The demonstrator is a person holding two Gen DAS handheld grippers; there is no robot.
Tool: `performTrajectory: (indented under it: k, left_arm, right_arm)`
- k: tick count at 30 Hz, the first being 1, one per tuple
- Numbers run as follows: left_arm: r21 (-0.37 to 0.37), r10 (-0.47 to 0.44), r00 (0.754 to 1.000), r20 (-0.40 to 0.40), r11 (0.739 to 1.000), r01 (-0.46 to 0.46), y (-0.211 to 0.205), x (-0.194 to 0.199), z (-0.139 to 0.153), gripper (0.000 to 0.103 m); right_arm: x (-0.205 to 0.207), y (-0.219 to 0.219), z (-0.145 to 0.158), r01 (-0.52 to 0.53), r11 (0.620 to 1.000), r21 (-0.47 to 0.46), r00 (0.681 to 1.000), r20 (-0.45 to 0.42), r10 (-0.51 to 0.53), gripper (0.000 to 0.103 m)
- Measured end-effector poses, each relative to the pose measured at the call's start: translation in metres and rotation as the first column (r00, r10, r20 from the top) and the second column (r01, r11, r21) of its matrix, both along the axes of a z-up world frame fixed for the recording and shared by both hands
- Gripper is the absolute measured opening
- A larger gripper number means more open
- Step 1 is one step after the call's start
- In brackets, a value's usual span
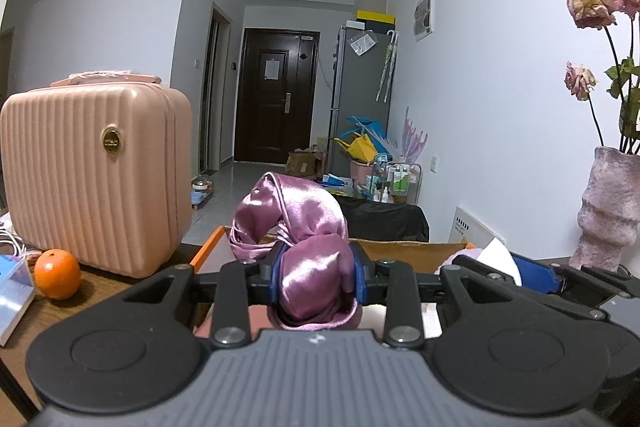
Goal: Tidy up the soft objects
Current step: 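Carry the scrunchie in left tool and foam wedge in right tool over the box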
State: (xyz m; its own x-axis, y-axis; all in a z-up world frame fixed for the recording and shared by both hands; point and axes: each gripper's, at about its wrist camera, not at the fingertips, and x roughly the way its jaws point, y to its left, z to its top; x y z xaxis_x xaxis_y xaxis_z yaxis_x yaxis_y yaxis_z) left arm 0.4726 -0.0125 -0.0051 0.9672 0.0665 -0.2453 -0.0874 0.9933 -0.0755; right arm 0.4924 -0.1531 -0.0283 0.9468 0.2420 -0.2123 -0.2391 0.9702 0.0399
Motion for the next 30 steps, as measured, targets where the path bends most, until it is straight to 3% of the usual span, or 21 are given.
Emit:
performTrajectory:
  k: [18,23,28,30]
  left_arm:
    - [-0.004,0.024,0.998,-0.050,1.000,-0.024,0.004,0.045,-0.010,0.033]
    - [-0.012,0.033,0.997,-0.063,0.999,-0.034,0.009,0.049,-0.012,0.035]
    - [-0.019,0.057,0.998,-0.036,0.998,-0.058,0.012,0.044,-0.011,0.050]
    - [-0.025,0.082,0.996,-0.033,0.996,-0.083,0.014,0.043,-0.010,0.073]
  right_arm:
    - [0.043,0.011,-0.009,-0.012,0.999,-0.035,0.997,-0.083,0.009,0.035]
    - [0.051,0.012,-0.013,0.001,0.999,-0.054,0.994,-0.111,-0.007,0.039]
    - [0.051,0.011,-0.015,0.014,0.998,-0.061,0.993,-0.118,-0.021,0.048]
    - [0.051,0.010,-0.015,0.022,0.998,-0.058,0.992,-0.119,-0.029,0.062]
